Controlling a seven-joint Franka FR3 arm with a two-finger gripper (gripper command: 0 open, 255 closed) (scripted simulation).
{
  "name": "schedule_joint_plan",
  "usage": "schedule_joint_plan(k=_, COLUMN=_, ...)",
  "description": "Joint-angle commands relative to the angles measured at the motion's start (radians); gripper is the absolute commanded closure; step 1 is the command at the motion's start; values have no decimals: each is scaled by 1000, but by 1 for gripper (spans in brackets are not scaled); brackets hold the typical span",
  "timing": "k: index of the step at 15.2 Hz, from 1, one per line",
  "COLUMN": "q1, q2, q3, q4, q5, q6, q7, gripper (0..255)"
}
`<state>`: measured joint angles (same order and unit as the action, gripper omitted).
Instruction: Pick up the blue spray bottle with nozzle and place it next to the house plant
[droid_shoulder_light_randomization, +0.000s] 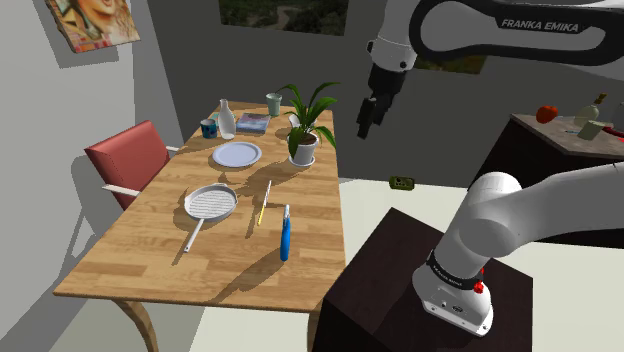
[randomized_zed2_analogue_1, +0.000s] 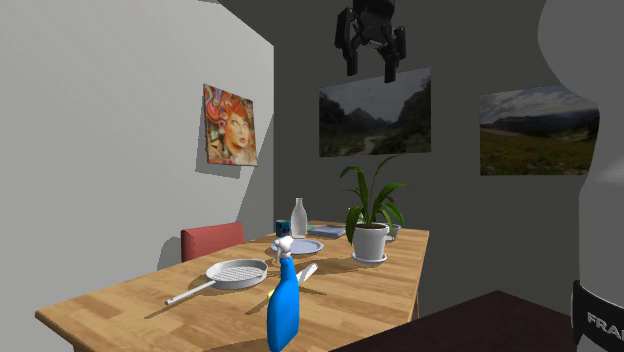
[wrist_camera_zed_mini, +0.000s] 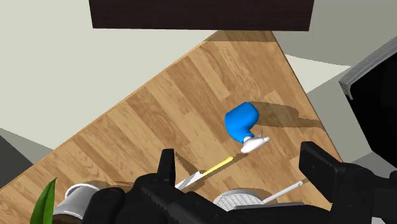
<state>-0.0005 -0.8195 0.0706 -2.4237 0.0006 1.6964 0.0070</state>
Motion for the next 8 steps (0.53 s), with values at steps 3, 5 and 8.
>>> schedule_joint_plan(k=3, q1=-5, q2=-24, q3=41, q4=-76, q5=17, q6=70, q7=73, gripper=0)
schedule_joint_plan(k=5, q1=-9, q2=-38, q3=86, q4=-145, q5=35, q6=141, q7=148, gripper=0)
schedule_joint_plan(k=8, q1=-15, q2=-39, q3=161, q4=-235, q5=64, q6=254, q7=263, gripper=0)
